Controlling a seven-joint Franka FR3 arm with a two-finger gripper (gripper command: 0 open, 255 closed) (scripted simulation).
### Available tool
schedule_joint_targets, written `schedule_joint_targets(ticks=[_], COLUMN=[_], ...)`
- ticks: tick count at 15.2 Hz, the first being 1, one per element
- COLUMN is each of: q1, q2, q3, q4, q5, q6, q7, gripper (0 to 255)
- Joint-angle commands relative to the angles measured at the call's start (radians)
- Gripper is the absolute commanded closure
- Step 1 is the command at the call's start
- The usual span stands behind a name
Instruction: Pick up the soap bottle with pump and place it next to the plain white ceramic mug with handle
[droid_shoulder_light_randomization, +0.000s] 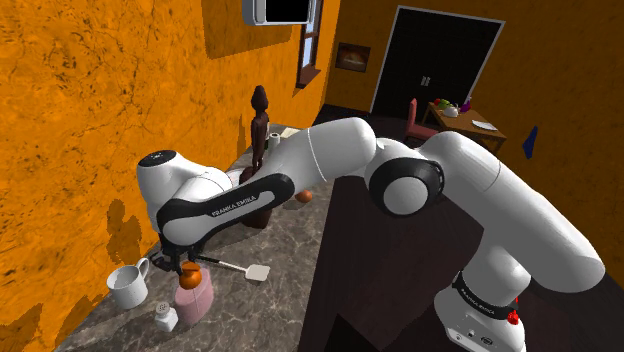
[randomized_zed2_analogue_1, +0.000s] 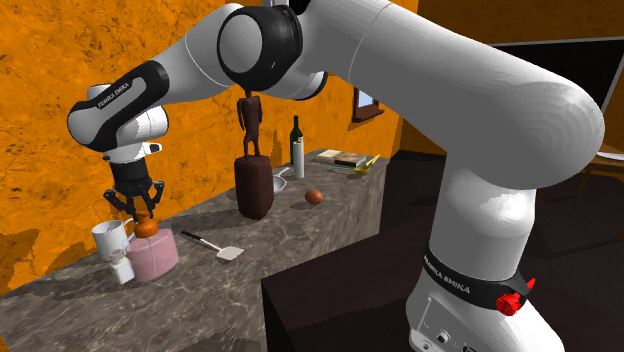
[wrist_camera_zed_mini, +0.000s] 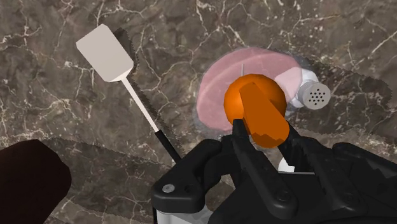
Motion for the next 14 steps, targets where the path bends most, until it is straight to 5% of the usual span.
schedule_joint_targets(ticks=[1, 3, 4, 14], q1=[0.000, 0.000, 0.000, -0.004], q2=[0.002, 0.002, 0.001, -0.071], q3=[0.000, 0.000, 0.000, 0.007], q4=[0.000, 0.001, -0.001, -0.001], q5=[0.000, 0.000, 0.000, 0.007], q6=[0.000, 0.000, 0.001, -0.071], q7=[0.000, 0.000, 0.000, -0.003], gripper=[255, 255, 0, 0])
